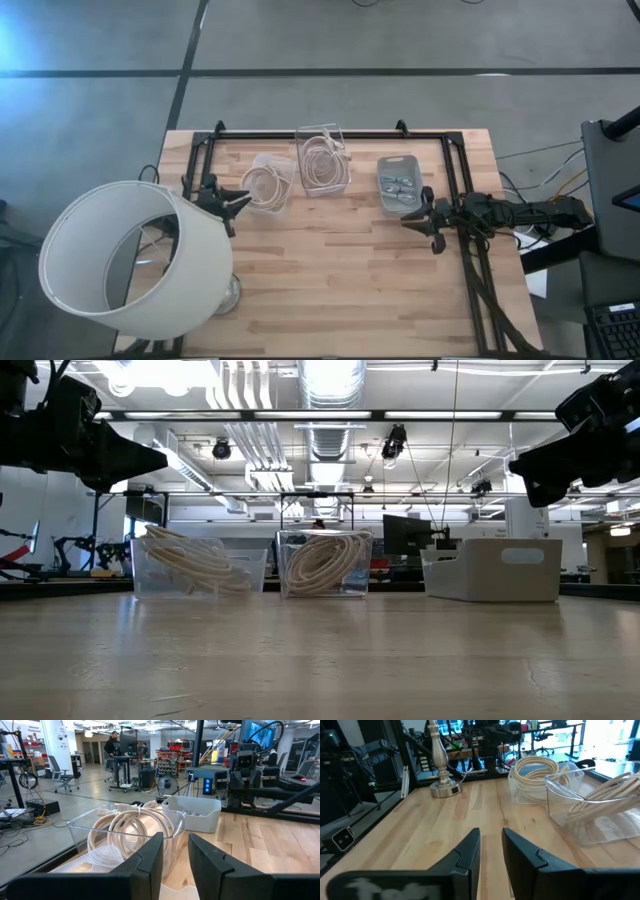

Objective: Pick & Place USB Port
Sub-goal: Return to Home Position

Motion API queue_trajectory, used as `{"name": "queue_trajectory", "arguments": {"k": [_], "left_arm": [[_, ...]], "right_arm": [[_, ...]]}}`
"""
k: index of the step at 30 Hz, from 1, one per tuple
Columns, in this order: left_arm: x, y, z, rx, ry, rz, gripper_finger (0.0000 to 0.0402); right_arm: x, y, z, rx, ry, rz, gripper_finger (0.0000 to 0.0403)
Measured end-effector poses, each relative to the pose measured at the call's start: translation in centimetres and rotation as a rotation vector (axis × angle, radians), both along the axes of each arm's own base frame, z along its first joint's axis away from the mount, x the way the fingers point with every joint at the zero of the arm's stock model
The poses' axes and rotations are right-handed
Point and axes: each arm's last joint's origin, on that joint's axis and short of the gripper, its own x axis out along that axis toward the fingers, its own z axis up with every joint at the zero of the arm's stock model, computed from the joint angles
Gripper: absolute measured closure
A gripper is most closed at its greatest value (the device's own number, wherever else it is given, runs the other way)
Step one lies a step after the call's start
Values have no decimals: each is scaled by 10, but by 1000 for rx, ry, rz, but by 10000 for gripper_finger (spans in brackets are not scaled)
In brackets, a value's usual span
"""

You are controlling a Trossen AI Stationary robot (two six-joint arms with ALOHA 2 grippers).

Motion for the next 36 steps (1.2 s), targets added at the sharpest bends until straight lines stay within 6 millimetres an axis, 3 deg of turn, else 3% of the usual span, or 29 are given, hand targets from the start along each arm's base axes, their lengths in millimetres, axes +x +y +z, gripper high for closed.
{"name": "queue_trajectory", "arguments": {"k": [11, 25, 36], "left_arm": [[0, 0, 0, 0, 0, -1, 307], [0, 0, 0, 0, 0, -1, 307], [0, 0, 0, 0, 0, -1, 307]], "right_arm": [[0, 0, 0, 0, 0, 0, 314], [0, 0, 0, 0, 0, 0, 335], [0, 0, 0, 0, 0, 0, 319]]}}
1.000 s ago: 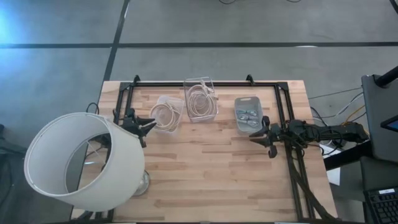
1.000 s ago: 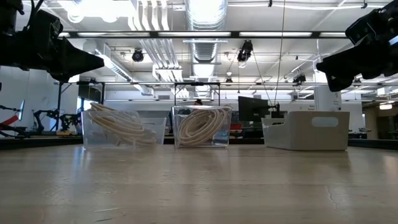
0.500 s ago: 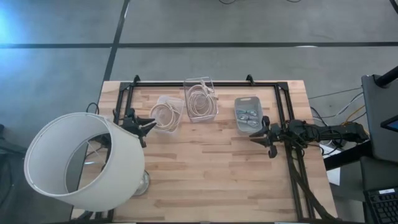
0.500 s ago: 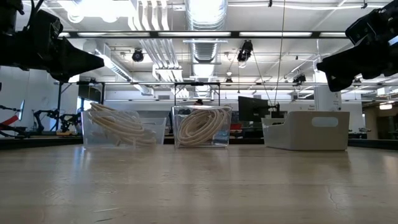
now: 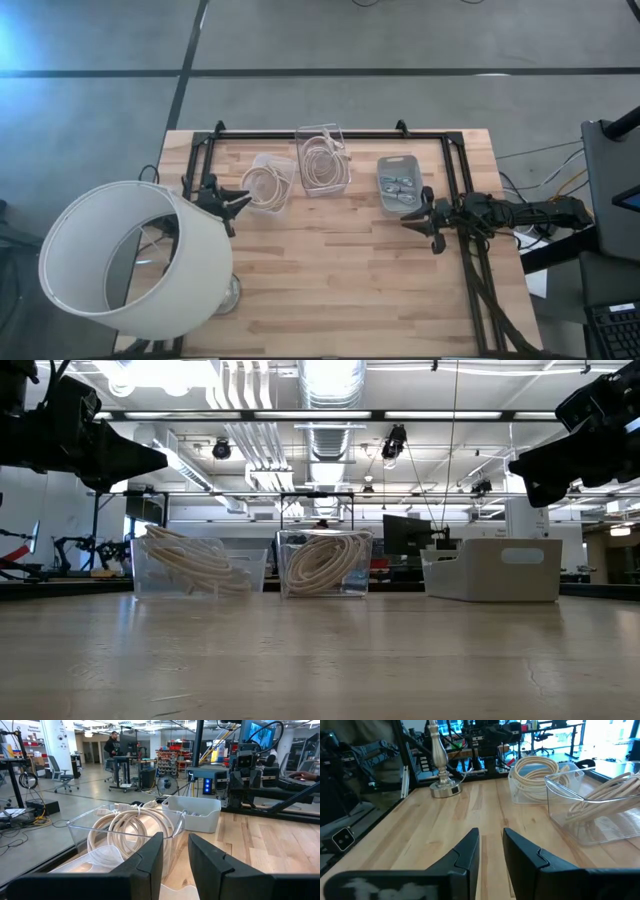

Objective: Pick & Place USB Port
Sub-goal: Return to Home Position

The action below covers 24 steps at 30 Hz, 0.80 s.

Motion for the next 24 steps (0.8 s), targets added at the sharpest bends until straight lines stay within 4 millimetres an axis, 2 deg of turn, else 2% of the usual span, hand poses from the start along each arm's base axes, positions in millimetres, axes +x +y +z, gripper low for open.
{"name": "queue_trajectory", "arguments": {"k": [7, 19, 24], "left_arm": [[0, 0, 0, 0, 0, 0, 307], [0, 0, 0, 0, 0, 0, 307], [0, 0, 0, 0, 0, 1, 307]], "right_arm": [[0, 0, 0, 0, 0, 0, 314], [0, 0, 0, 0, 0, 0, 334], [0, 0, 0, 0, 0, 0, 331]]}}
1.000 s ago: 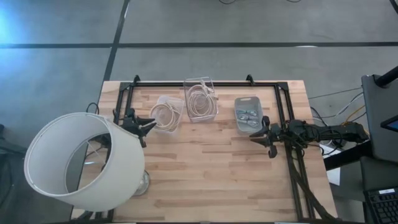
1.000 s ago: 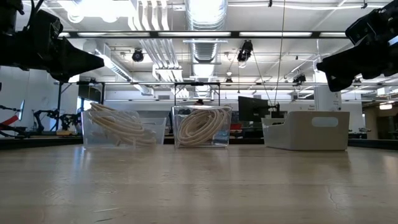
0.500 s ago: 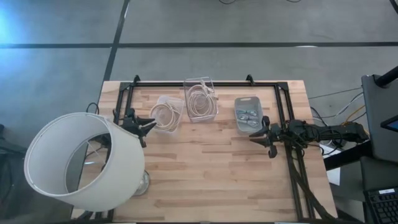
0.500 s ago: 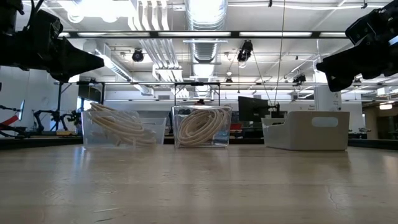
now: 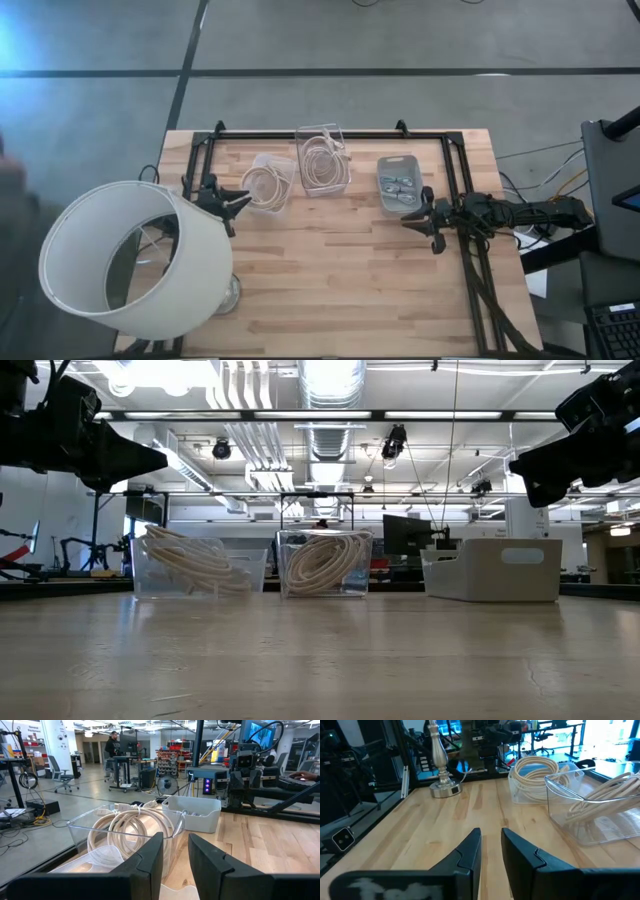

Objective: Pick & Place USB Port
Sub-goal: Return to Home Position

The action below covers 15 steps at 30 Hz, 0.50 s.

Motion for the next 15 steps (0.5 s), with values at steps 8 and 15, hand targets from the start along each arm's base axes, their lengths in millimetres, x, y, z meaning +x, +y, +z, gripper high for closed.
{"name": "queue_trajectory", "arguments": {"k": [8, 15], "left_arm": [[0, 0, 0, 0, 0, 0, 307], [0, 0, 0, 0, 0, 0, 307]], "right_arm": [[0, 0, 0, 0, 0, 0, 318], [0, 0, 0, 0, 0, 0, 314]]}}
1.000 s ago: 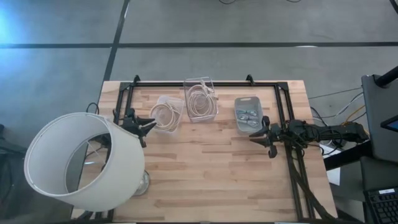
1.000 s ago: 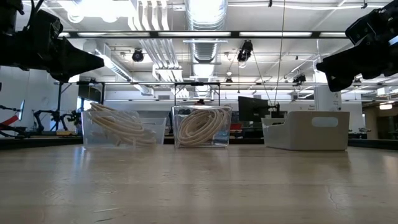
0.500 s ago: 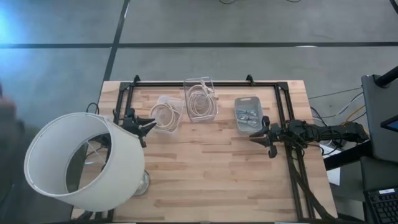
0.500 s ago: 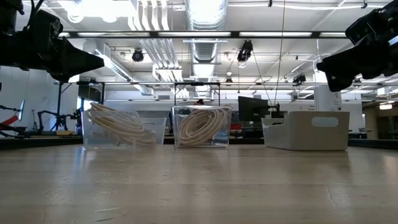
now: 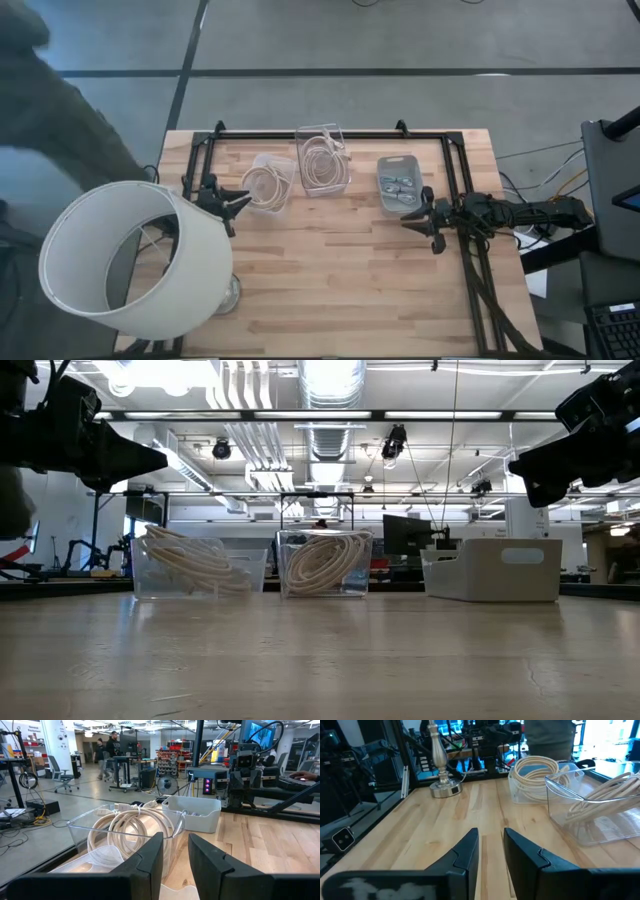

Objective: Pick & Place USB Port
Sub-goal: Return to Home Position

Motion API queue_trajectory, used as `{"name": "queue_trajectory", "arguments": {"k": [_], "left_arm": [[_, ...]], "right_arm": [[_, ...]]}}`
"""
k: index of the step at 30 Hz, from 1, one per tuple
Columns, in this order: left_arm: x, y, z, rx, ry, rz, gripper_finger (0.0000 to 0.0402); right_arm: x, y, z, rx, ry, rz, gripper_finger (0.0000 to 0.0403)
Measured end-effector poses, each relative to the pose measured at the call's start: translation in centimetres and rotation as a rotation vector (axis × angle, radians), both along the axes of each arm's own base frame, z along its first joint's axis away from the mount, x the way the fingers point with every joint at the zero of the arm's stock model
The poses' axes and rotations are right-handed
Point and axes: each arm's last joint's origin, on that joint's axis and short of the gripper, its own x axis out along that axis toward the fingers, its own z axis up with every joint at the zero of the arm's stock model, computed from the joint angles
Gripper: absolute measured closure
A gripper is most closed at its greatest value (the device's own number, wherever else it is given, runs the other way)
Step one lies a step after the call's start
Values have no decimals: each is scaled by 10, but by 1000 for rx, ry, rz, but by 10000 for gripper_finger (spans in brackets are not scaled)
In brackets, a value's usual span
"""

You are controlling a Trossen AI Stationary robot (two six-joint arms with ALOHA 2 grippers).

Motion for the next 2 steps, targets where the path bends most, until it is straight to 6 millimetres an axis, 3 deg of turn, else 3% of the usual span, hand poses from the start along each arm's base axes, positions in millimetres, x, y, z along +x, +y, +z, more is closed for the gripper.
{"name": "queue_trajectory", "arguments": {"k": [2], "left_arm": [[0, 0, 0, 0, 0, 0, 307]], "right_arm": [[0, 0, 0, 0, 0, 0, 316]]}}
